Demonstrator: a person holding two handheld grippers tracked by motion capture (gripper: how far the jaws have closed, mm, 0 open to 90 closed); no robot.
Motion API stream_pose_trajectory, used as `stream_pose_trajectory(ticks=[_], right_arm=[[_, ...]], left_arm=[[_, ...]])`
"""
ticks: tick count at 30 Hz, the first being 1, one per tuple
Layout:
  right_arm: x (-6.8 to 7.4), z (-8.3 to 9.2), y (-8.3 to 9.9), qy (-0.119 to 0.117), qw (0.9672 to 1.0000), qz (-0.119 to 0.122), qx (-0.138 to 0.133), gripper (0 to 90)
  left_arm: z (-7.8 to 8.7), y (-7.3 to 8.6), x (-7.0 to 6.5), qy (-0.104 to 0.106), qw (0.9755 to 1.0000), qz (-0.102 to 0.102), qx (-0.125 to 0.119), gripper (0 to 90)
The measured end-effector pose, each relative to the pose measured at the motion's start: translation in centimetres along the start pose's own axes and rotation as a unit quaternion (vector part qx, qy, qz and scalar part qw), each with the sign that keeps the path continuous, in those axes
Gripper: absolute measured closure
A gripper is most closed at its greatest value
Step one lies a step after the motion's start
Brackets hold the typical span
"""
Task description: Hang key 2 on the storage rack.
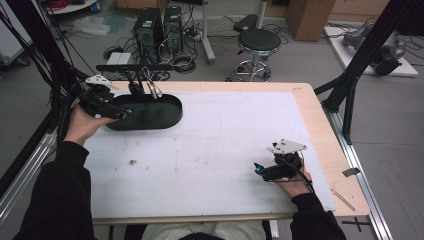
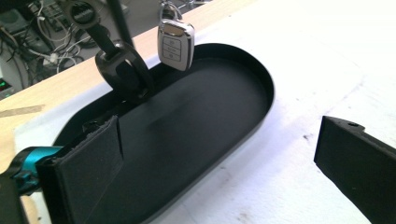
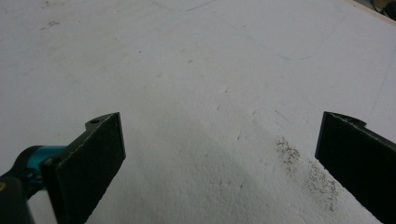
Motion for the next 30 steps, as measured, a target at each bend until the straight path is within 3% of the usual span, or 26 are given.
stream_pose_trajectory(ticks=[12, 21, 30], right_arm=[[-0.1, 0.3, 0.0, 0.0, 1.0, -0.004, -0.004, 0.7], [0.0, 1.0, -0.1, 0.0, 0.9999, -0.008, -0.013, 0.7], [0.2, 1.6, -0.3, -0.012, 0.9996, -0.011, -0.023, 0.7]], left_arm=[[0.7, 2.6, -0.4, 0.001, 0.9999, -0.006, -0.015, 1.7], [1.7, 5.4, -0.6, 0.016, 0.9996, -0.016, -0.016, 1.7], [2.8, 6.8, -1.4, 0.025, 0.9988, -0.031, -0.028, 1.7]])
Point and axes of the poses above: each handheld gripper's, and its own axes: z roughly backward along the jaws, y roughly out of its underside, x roughly to its left, the point moved 8 cm from there along -z, roughly forward along the jaws, and after that the axes turned 12 degrees about z, right-handed, at the moved point
